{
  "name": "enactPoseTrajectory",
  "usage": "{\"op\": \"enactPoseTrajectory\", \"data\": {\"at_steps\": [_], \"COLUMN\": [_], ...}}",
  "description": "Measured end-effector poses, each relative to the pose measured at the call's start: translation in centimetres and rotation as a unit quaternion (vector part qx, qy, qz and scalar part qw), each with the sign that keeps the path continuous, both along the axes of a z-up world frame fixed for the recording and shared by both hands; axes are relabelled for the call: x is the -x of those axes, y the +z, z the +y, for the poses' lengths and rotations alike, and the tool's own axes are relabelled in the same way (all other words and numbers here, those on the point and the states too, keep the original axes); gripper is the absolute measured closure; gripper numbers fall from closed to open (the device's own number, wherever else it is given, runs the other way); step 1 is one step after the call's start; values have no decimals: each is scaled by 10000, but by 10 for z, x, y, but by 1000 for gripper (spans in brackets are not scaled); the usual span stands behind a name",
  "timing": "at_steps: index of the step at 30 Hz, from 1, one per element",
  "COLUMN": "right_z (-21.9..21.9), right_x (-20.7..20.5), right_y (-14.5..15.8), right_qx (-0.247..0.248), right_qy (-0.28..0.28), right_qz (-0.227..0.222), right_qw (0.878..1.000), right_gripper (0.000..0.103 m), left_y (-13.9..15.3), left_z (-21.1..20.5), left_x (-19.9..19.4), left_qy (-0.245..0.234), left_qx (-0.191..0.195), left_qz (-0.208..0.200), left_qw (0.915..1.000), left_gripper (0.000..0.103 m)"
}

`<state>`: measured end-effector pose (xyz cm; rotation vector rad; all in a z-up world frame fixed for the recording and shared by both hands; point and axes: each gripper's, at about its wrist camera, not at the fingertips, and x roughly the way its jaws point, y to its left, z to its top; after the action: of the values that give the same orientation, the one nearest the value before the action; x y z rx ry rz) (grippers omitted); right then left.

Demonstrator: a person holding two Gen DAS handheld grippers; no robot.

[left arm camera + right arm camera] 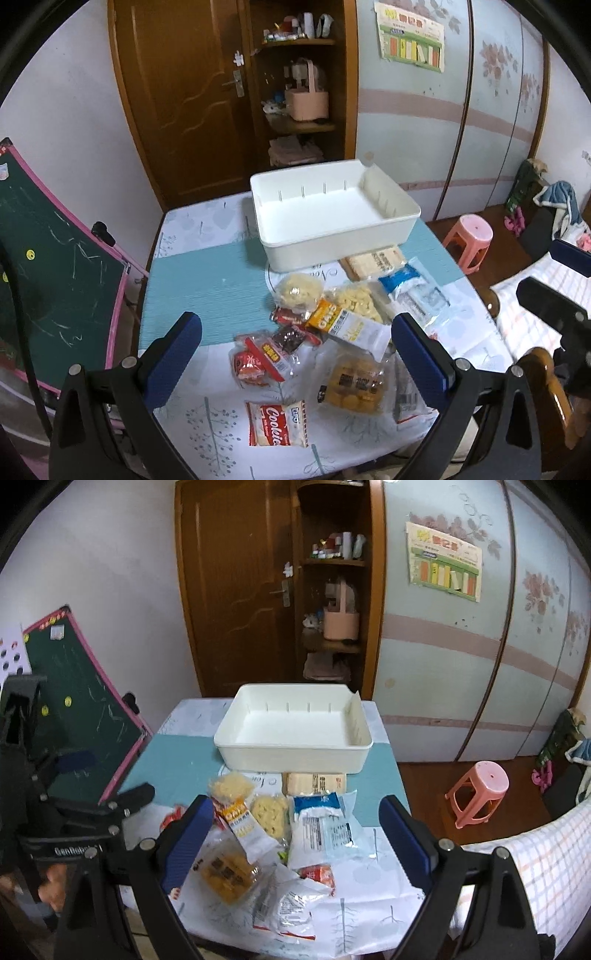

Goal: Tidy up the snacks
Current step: 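Grasp the red Cookies pack with left tool while right tool grasps white wrapped bag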

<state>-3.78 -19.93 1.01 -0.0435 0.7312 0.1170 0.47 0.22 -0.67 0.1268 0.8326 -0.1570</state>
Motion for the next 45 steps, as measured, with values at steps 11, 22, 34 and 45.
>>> {"op": "enactPoseTrajectory", "data": {"at_steps": [11,22,34,45], "right_z": [2,-33,-30,-11], "right_x": [-11,-20,-30,-32], "right_y": [-75,-166,-195,-205], "right_qx": [269,-156,-790,-870], "right_qy": [290,-86,114,474], "right_qz": [801,2065,2533,2775], "right_qw": [9960,9783,9641,9556], "right_gripper": [11,11,11,11], "left_y": [-78,-177,-231,-234], "left_z": [23,84,68,39], "left_x": [-22,-20,-21,-18], "left_qy": [-74,162,23,-49], "left_qx": [117,509,789,-37], "left_qz": [1071,2422,3089,2743], "left_qw": [9942,9688,9478,9616], "left_gripper": [1,1,1,20]}}
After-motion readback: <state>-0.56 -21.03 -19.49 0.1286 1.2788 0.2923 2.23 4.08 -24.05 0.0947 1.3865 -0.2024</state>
